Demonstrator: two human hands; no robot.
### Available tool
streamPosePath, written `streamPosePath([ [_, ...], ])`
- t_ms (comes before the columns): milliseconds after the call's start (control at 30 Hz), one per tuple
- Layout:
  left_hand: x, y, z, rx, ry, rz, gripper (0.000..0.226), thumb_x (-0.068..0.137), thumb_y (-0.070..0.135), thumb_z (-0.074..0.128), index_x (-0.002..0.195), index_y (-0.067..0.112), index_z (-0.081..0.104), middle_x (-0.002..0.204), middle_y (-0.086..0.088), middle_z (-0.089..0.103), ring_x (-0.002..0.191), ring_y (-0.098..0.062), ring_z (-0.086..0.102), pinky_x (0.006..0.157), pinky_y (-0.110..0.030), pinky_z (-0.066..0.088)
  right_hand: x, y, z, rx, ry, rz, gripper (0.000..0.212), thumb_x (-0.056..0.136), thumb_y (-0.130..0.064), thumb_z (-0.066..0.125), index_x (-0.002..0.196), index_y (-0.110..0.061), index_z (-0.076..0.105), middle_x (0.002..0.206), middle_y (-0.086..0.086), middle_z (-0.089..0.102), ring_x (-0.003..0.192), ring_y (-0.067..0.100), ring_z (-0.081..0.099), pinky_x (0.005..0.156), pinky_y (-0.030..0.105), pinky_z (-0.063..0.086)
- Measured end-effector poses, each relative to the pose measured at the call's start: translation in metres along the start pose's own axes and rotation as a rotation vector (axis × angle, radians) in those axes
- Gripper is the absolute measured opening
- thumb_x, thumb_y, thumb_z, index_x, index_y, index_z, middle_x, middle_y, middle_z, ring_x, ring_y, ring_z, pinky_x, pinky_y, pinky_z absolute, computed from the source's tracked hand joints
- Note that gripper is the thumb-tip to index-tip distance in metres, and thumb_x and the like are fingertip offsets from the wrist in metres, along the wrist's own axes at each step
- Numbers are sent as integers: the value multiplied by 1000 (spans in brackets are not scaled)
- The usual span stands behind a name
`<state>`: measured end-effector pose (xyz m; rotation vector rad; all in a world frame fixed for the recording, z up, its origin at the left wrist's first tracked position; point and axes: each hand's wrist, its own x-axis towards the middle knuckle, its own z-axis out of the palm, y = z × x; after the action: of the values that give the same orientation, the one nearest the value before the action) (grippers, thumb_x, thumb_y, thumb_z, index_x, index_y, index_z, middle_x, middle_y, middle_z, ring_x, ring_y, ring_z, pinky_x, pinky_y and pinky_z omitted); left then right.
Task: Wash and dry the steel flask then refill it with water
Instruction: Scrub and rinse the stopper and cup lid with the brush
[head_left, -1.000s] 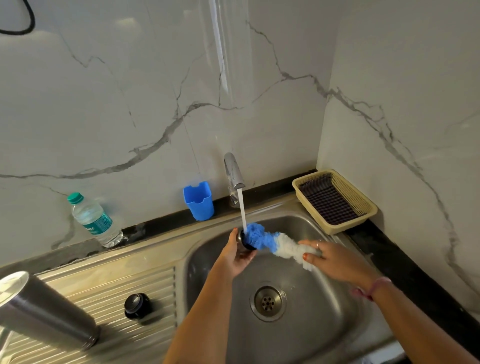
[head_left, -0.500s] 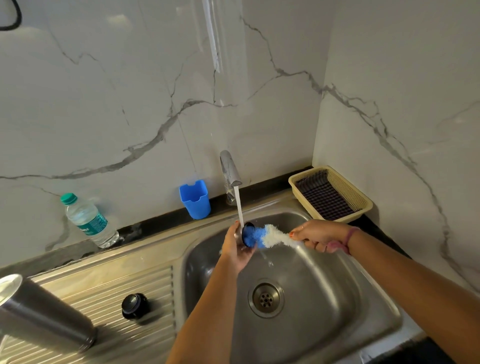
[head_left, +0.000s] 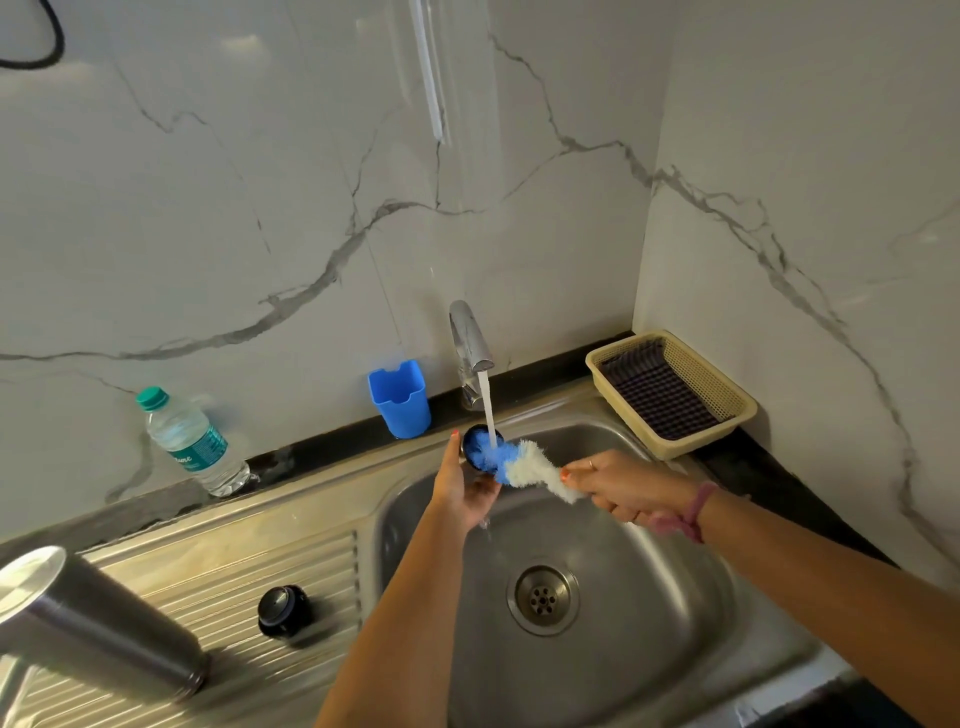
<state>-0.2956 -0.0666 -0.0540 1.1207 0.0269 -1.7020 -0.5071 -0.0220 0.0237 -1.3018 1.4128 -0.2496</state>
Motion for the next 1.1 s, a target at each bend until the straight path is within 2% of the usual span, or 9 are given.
streamPosePath([
  [100,-2,7,2,169,5,11,48,87,37,72,119,3,59,118,-22,66,106,-32,67,83,-40,59,-7,-1,-11,-639,175,-226,45,100,-36,46,143,-28,42,98,-3,64,85,12,59,73,22,43],
  [200,-6,3,7,267,50,-9,46,86,34,75,113,2,58,114,-22,65,105,-31,67,84,-38,59,-11,-10,-26,-1298,449,-478,52,100,-19,38,147,-36,27,73,-3,50,64,17,52,52,28,35],
  [333,-7,-2,8,297,101,-34,42,84,34,76,104,3,57,110,-21,62,101,-29,65,79,-36,59,-5,-4,-29,-1646,501,-696,61,98,-9,42,151,-31,22,85,6,60,60,16,48,46,30,29],
  [533,-7,3,4,201,-51,-2,33,89,24,70,112,2,61,115,-24,64,109,-36,64,97,-46,54,8,8,-5,-605,210,-208,34,100,-32,43,132,-25,53,102,2,68,80,14,62,66,24,44],
  [633,-7,1,0,118,-111,32,36,93,26,64,119,1,62,117,-23,67,106,-34,67,84,-42,58,8,0,-10,297,-123,242,28,101,-35,43,111,-14,58,55,-7,40,37,2,31,31,15,26],
  [733,-5,-2,-1,83,-137,51,44,93,28,65,126,1,59,123,-23,66,109,-33,68,80,-42,59,-3,-8,-11,546,-260,330,37,103,-36,38,124,-10,54,52,-9,28,34,1,20,26,13,18],
  [833,0,-4,-1,113,-123,74,46,91,33,67,125,3,60,122,-21,66,110,-32,67,87,-43,58,-8,-4,4,140,-118,134,35,102,-34,43,130,-14,51,58,-6,42,40,2,34,35,15,31],
  [933,3,-7,1,175,-69,69,46,90,33,69,124,4,60,121,-22,65,111,-35,65,96,-47,54,-10,14,6,-806,219,-238,46,102,-29,41,147,-27,32,87,2,61,67,11,57,57,23,45],
  [1100,6,-13,1,400,125,48,53,82,51,73,109,7,62,107,-17,69,89,-25,68,72,-33,59,-6,24,-13,-1528,409,-589,71,101,-6,36,151,-24,-12,99,11,58,74,21,59,61,32,52],
])
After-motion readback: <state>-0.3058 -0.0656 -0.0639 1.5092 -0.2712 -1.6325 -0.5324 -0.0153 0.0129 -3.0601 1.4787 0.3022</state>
